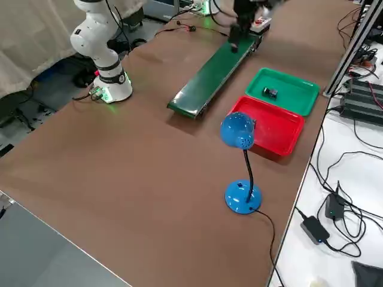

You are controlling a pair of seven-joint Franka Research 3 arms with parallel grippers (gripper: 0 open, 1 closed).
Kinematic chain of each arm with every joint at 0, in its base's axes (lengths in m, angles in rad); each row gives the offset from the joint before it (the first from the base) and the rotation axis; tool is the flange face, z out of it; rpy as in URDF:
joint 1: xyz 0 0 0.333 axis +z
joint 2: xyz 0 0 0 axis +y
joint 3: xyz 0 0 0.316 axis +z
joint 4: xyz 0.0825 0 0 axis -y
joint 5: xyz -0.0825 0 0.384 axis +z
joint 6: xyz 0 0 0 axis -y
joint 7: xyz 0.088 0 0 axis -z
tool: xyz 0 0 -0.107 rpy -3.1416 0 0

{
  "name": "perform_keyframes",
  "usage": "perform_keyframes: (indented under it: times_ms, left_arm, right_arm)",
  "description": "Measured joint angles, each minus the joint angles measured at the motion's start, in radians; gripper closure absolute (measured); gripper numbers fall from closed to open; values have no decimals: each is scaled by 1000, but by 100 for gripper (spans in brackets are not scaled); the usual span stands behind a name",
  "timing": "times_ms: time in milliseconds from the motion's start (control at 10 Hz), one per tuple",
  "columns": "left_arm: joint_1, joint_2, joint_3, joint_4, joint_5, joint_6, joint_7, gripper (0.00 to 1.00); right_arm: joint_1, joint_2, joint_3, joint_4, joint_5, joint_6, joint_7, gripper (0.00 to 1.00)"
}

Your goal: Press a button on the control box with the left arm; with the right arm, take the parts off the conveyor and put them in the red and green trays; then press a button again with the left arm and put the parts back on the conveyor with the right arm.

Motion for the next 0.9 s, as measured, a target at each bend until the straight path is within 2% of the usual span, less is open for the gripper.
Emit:
perform_keyframes:
  times_ms: [500,900]
  left_arm:
    - [3,21,0,3,0,-37,0,0]
    - [3,39,0,18,0,-35,0,0]
  right_arm:
    - [2,277,-1,-3,0,310,0,0]
    - [15,415,0,-1,14,471,0,0]
